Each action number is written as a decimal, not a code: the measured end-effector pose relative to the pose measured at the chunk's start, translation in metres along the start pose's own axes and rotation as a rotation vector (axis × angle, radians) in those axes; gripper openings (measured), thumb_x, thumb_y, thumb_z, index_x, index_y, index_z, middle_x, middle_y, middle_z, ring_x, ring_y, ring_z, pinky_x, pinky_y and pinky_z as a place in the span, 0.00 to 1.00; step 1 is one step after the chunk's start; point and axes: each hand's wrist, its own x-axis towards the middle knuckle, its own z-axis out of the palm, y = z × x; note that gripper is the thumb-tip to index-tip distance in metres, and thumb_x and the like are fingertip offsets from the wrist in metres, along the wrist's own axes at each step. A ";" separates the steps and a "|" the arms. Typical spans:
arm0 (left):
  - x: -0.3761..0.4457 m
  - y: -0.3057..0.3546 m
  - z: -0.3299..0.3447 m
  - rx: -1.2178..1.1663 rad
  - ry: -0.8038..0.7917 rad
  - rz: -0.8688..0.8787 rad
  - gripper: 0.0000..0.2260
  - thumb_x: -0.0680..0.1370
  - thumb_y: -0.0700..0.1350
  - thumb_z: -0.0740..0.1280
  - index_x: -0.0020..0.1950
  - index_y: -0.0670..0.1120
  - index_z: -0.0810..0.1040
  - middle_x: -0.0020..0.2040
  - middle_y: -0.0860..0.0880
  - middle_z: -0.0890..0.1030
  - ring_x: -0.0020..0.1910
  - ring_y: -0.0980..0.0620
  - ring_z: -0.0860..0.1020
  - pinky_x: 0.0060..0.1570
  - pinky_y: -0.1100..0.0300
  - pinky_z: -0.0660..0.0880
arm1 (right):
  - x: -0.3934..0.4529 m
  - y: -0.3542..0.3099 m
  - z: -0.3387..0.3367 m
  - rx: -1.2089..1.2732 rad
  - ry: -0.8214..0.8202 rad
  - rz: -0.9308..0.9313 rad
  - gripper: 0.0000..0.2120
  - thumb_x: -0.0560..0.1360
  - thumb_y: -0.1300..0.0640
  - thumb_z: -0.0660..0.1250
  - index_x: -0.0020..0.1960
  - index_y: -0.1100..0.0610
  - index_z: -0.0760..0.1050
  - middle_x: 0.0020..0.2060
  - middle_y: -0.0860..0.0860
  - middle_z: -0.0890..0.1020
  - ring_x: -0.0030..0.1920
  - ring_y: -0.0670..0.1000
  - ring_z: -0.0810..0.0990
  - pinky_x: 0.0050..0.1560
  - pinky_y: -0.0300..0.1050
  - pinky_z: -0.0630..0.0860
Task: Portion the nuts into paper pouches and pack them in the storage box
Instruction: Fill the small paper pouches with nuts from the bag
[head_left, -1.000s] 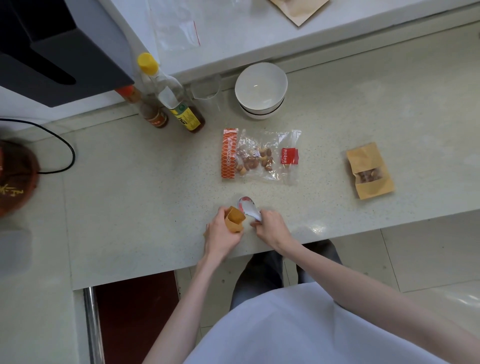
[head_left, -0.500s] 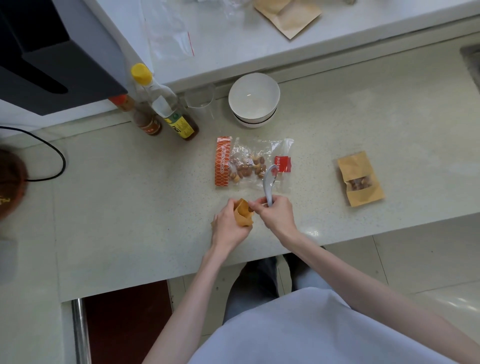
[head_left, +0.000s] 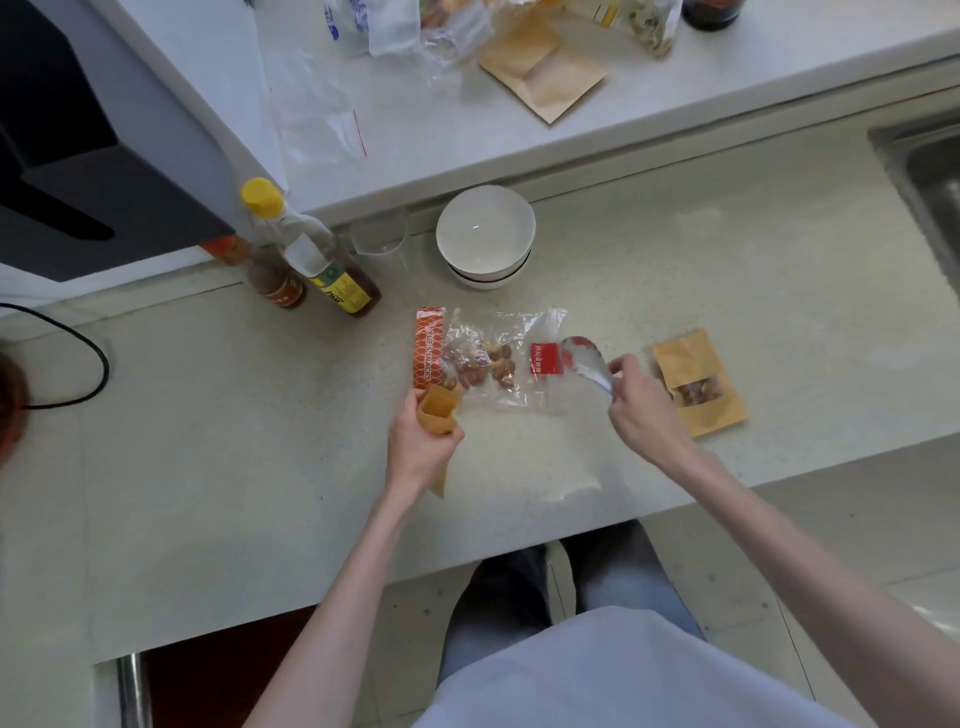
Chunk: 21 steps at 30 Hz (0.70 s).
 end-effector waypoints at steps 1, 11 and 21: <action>0.008 0.001 -0.006 0.031 0.031 -0.018 0.18 0.69 0.40 0.75 0.54 0.48 0.73 0.48 0.50 0.76 0.43 0.54 0.75 0.37 0.68 0.70 | 0.008 0.008 -0.008 -0.062 0.027 0.032 0.11 0.73 0.70 0.56 0.53 0.60 0.67 0.39 0.57 0.78 0.33 0.53 0.75 0.26 0.45 0.64; 0.075 0.033 -0.015 0.064 0.112 -0.183 0.21 0.70 0.49 0.73 0.59 0.47 0.73 0.53 0.48 0.76 0.50 0.49 0.74 0.44 0.56 0.69 | 0.067 -0.001 -0.023 -0.345 0.009 0.086 0.08 0.67 0.70 0.59 0.42 0.68 0.77 0.35 0.63 0.79 0.35 0.61 0.77 0.31 0.46 0.67; 0.082 0.027 -0.005 -0.100 0.042 -0.296 0.19 0.67 0.47 0.74 0.56 0.50 0.74 0.46 0.52 0.78 0.45 0.54 0.76 0.41 0.59 0.71 | 0.082 -0.030 0.002 -0.150 -0.065 -0.072 0.10 0.69 0.68 0.61 0.43 0.70 0.80 0.39 0.66 0.82 0.42 0.64 0.80 0.40 0.57 0.79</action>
